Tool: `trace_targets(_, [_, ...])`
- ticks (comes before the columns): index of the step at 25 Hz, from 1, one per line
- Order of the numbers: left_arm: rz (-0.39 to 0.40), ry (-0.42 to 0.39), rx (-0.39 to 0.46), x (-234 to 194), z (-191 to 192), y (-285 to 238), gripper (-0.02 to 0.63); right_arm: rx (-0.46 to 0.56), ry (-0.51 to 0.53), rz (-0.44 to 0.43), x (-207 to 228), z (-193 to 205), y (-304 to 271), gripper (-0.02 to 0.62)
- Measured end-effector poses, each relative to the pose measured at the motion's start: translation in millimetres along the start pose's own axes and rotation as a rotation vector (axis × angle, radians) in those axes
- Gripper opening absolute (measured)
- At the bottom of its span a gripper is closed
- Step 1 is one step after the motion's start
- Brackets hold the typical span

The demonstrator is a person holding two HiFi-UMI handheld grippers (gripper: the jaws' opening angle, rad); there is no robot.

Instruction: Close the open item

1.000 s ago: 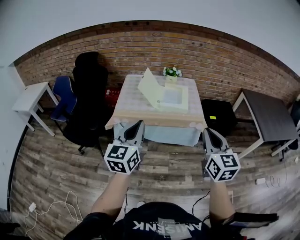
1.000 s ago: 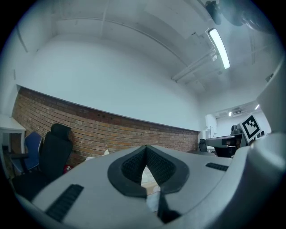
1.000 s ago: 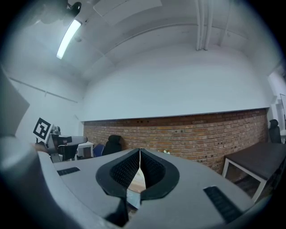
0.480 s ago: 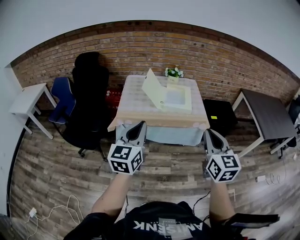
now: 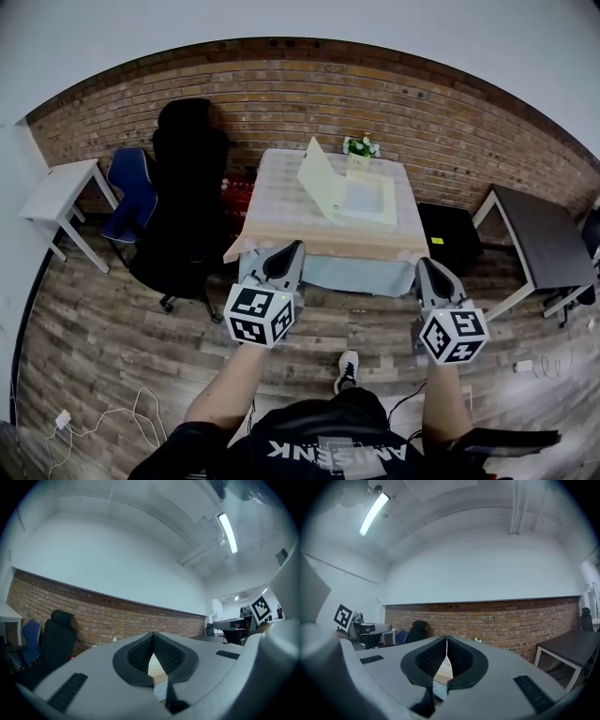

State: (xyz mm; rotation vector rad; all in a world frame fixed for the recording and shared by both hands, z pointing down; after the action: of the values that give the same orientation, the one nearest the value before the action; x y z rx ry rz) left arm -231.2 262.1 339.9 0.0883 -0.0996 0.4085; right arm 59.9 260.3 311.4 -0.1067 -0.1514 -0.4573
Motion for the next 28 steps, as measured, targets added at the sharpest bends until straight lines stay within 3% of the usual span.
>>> trace_targets(8, [-0.042, 0.025, -0.026, -19, 14, -38, 0.012, -0.002, -0.010, -0.049, 27, -4, -55, 0.041])
trace_targets(28, [-0.135, 0.062, -0.109, -69, 46, -224, 0.012, -0.060, -0.048, -0.105, 165, -20, -221, 0.041])
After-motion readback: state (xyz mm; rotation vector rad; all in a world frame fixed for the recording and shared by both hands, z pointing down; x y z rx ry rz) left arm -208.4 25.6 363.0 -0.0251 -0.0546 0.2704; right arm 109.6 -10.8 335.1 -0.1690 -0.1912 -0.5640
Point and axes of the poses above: the fingertips, and each gripper's own axes: y backward along the fingers, x to its right, z out of its underside, the point moved 6 cm from there along y, backward along the fingers, and after that the axes turned 12 degrees about -y, right-handed, at the moved point
